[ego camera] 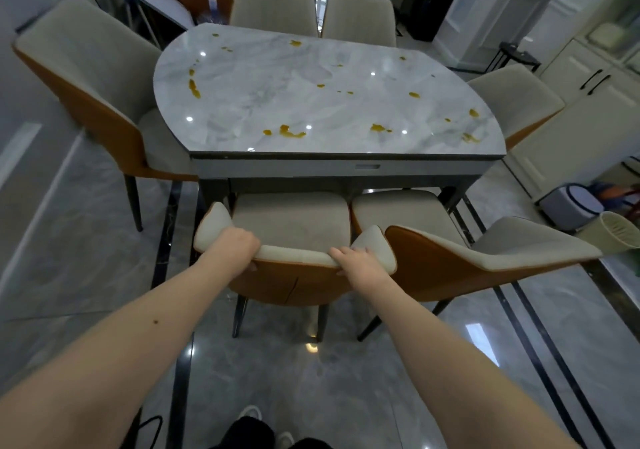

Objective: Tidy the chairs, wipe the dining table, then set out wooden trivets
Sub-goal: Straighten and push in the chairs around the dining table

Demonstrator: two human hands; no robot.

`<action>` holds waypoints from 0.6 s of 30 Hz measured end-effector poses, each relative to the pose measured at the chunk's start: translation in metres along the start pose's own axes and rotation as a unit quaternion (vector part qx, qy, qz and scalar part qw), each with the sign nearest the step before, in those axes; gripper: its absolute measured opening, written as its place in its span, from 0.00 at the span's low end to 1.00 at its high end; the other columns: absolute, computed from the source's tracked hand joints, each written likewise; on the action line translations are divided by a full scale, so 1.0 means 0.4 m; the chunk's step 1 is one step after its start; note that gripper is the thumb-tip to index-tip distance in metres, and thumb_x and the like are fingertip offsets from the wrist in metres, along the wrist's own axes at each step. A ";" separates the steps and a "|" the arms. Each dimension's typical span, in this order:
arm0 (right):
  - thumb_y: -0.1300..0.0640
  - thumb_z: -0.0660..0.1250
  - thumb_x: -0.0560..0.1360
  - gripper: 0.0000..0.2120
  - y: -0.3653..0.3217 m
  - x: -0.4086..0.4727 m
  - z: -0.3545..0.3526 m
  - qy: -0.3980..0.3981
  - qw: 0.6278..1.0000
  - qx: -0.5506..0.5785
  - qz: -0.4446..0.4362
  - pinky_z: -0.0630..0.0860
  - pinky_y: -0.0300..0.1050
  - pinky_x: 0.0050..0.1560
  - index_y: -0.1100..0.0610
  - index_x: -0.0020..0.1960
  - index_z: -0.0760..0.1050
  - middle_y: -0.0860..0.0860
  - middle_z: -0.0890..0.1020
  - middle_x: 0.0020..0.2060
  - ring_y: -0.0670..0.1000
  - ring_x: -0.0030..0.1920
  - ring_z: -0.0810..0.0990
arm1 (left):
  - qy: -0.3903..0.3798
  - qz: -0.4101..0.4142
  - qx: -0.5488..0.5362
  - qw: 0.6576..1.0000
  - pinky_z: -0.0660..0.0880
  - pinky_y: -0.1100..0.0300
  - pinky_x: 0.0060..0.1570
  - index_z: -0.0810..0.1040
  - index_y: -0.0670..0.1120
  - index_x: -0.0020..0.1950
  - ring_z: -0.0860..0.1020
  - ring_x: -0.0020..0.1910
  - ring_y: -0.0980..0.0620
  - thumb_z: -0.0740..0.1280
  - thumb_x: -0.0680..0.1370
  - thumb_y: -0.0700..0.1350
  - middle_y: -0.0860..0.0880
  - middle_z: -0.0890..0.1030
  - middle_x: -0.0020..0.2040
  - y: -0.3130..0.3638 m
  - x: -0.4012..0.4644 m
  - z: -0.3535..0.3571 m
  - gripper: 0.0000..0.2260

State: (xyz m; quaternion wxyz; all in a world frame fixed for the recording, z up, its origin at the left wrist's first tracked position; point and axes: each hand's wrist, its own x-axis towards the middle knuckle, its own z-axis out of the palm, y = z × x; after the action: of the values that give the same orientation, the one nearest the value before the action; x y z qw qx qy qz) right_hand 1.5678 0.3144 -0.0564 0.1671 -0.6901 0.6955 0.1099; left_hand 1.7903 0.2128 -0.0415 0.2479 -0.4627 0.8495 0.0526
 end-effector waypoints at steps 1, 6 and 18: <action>0.62 0.62 0.78 0.21 0.015 0.001 0.001 -0.001 1.000 -0.002 0.000 0.61 0.62 0.69 0.49 0.67 0.63 0.52 0.75 0.62 0.58 0.63 0.71 | 0.010 0.009 0.013 1.000 0.73 0.57 0.48 0.76 0.46 0.58 0.79 0.53 0.49 0.66 0.77 0.54 0.47 0.80 0.53 0.013 -0.001 -0.006 0.16; 0.63 0.64 0.75 0.25 0.075 0.004 0.006 -0.004 1.000 -0.014 -0.007 0.57 0.63 0.70 0.48 0.68 0.63 0.52 0.73 0.63 0.57 0.66 0.70 | 0.001 0.025 0.037 0.999 0.72 0.56 0.48 0.75 0.45 0.60 0.78 0.55 0.47 0.65 0.78 0.54 0.46 0.79 0.56 0.064 0.003 -0.025 0.17; 0.64 0.66 0.74 0.28 0.138 0.000 -0.016 -0.007 0.998 -0.028 -0.052 0.59 0.62 0.71 0.49 0.70 0.62 0.52 0.73 0.66 0.57 0.67 0.69 | -0.018 0.000 0.040 0.999 0.72 0.55 0.54 0.74 0.44 0.61 0.77 0.58 0.47 0.64 0.78 0.53 0.45 0.78 0.58 0.127 0.000 -0.043 0.17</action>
State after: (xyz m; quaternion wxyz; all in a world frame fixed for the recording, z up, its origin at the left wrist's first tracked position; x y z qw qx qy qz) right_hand 1.5122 0.3133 -0.0549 0.1582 -0.7288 0.6543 0.1252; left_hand 1.7426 0.2361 -0.0334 0.2817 -0.4513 0.8463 0.0272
